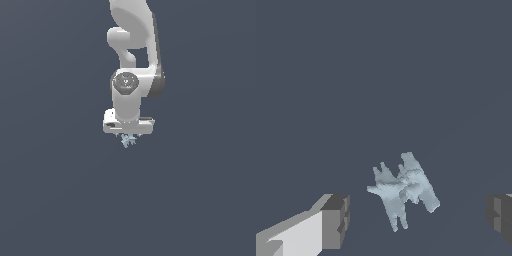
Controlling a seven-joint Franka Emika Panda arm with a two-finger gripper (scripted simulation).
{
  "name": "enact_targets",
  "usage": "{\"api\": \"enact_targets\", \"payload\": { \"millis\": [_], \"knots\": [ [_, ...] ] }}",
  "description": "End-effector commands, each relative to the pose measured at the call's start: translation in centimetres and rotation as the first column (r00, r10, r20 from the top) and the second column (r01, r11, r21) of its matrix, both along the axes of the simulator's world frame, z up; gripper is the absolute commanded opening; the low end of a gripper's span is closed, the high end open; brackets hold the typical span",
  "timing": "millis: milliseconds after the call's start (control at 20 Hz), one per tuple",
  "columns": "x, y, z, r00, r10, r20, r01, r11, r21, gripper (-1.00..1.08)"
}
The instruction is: Pick up the object and move it to a goal position.
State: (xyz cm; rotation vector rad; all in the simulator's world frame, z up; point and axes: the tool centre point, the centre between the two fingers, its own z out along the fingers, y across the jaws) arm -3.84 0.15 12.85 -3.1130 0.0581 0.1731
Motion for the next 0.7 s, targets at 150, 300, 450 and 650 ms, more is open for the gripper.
{"api": "enact_targets", "payload": {
  "millis": [150,300,450,650],
  "knots": [
    [0.1,-0.4,0.1,1.0,-0.018,0.0,0.018,1.0,0.002,1.0],
    [0.2,-1.6,0.2,0.998,-0.065,0.001,0.065,0.998,0.006,1.0],
    [0.2,-2.2,0.3,0.996,-0.091,0.002,0.091,0.996,0.008,1.0],
    [0.2,-2.1,0.3,0.996,-0.085,0.002,0.085,0.996,0.008,1.0]
  ]
}}
